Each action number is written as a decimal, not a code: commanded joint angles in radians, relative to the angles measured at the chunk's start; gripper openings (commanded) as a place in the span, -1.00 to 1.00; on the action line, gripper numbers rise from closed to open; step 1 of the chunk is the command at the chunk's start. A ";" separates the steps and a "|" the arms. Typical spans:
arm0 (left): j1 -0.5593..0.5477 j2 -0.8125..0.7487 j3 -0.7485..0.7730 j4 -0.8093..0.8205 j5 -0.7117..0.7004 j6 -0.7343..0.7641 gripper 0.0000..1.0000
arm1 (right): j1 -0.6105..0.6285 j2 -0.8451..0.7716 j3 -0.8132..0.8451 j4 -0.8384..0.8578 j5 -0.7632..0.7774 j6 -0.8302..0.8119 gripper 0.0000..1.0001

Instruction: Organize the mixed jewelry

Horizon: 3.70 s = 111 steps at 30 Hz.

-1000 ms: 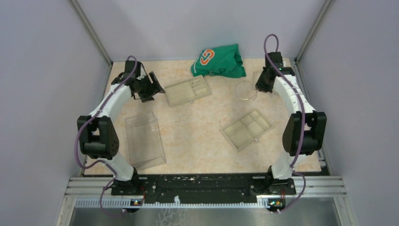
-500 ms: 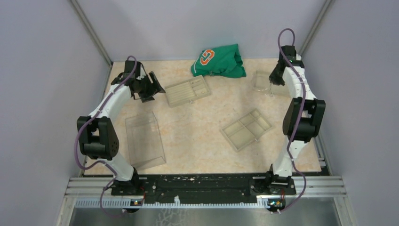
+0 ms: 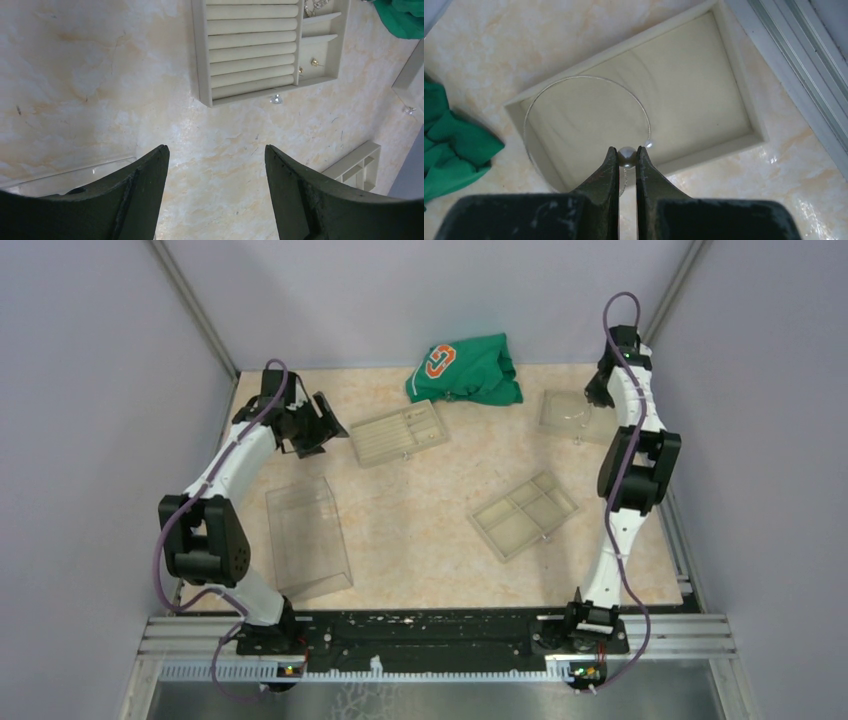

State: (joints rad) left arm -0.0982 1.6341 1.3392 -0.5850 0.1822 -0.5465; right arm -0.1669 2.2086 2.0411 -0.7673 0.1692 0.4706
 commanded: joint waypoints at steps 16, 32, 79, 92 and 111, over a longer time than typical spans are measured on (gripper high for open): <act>0.003 -0.052 -0.028 -0.018 -0.039 -0.066 0.54 | -0.037 0.157 0.149 -0.017 -0.027 0.004 -0.34; -0.038 -0.077 -0.029 -0.012 -0.098 -0.019 0.59 | 0.045 -0.094 -0.131 0.173 -0.164 -0.044 0.06; 0.212 -0.521 -0.587 -0.027 0.326 -0.109 0.97 | 0.449 -0.460 -0.573 0.242 -0.342 -0.012 0.18; 0.176 -0.380 -0.236 -0.053 0.066 0.015 0.97 | 0.665 -0.336 -0.509 0.245 -0.280 0.256 0.09; 0.175 -0.327 -0.147 -0.026 0.042 0.059 0.97 | 0.742 0.207 0.170 -0.152 0.086 0.839 -0.10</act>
State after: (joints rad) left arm 0.0784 1.3354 1.2095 -0.6201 0.2317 -0.5179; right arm 0.5694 2.3436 2.0880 -0.8299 0.1997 1.2289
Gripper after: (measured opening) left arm 0.986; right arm 0.468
